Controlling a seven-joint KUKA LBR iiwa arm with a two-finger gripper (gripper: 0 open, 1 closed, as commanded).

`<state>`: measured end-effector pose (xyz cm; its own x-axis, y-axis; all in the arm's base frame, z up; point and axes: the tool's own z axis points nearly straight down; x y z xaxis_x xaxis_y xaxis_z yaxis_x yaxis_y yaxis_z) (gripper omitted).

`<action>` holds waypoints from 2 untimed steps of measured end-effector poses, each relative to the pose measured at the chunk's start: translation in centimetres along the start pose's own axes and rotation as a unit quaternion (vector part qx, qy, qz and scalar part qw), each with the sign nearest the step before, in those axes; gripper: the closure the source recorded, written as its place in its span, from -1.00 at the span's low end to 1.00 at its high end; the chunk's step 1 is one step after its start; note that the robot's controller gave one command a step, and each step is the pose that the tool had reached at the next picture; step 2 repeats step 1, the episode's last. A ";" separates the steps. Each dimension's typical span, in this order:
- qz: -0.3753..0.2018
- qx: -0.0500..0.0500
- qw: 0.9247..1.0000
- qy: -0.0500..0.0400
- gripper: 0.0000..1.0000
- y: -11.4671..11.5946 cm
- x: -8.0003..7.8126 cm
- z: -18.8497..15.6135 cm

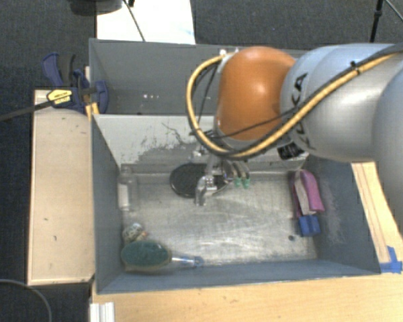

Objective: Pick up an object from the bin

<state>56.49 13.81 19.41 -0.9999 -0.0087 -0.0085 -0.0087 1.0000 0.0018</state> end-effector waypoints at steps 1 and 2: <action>0.001 0.000 1.000 0.002 1.00 0.5 -0.6 -2.0; 0.001 0.000 1.000 0.002 1.00 0.5 -0.6 -2.0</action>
Offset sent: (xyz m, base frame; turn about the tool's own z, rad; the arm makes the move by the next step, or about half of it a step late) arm 0.0047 0.0049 0.0182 0.0050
